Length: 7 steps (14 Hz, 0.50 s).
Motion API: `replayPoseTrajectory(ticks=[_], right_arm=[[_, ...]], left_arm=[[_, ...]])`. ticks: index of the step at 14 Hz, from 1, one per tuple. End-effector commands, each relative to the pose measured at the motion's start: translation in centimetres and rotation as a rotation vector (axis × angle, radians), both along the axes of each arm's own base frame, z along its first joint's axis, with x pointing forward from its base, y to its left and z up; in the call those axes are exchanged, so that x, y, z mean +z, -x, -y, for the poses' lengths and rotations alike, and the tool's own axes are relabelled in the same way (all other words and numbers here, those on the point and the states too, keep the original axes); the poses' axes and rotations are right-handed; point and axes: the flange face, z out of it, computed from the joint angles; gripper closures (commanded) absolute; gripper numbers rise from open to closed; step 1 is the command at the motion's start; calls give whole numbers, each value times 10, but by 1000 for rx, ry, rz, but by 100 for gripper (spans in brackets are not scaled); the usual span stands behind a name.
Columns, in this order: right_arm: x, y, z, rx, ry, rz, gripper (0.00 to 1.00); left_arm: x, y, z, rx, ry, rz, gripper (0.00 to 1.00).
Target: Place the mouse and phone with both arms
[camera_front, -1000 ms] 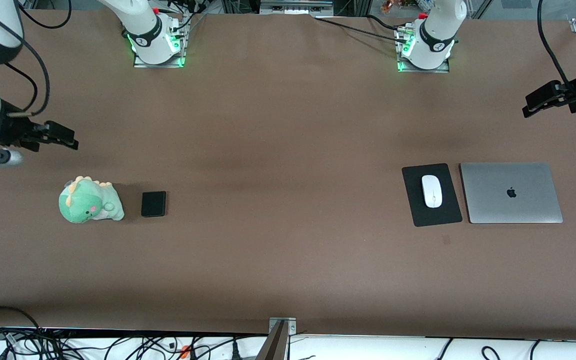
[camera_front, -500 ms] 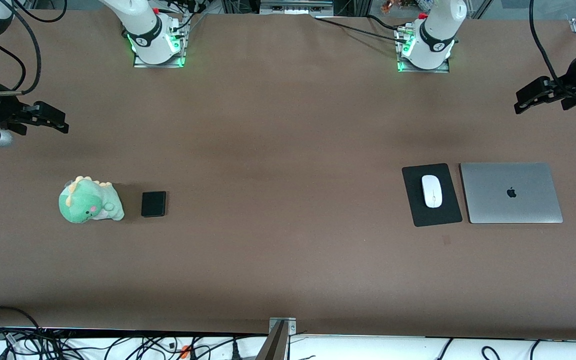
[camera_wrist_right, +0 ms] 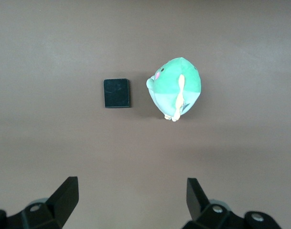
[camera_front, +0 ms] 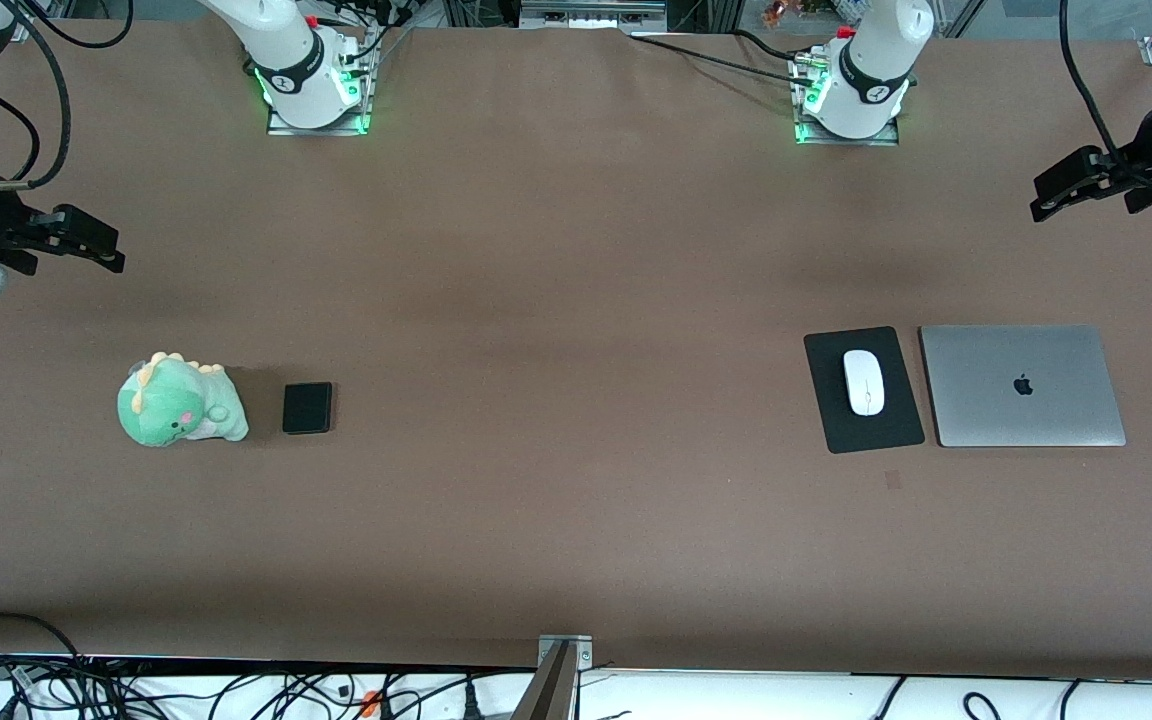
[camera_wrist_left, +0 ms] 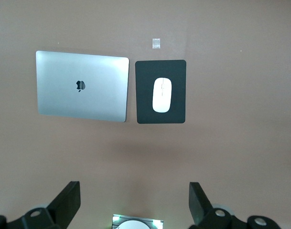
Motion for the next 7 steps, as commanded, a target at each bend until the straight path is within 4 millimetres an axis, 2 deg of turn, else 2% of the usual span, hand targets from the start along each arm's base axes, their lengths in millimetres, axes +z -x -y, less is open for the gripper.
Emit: replayPoseTrajectory(ticks=[1, 3, 7], right_arm=[[0, -16, 2, -21, 22, 18, 0], [2, -25, -1, -20, 25, 31, 0], [2, -25, -1, -21, 21, 31, 0]], left_arm=[[4, 8, -1, -9, 14, 14, 0], [3, 8, -3, -12, 13, 11, 0], [2, 8, -5, -9, 13, 14, 0]])
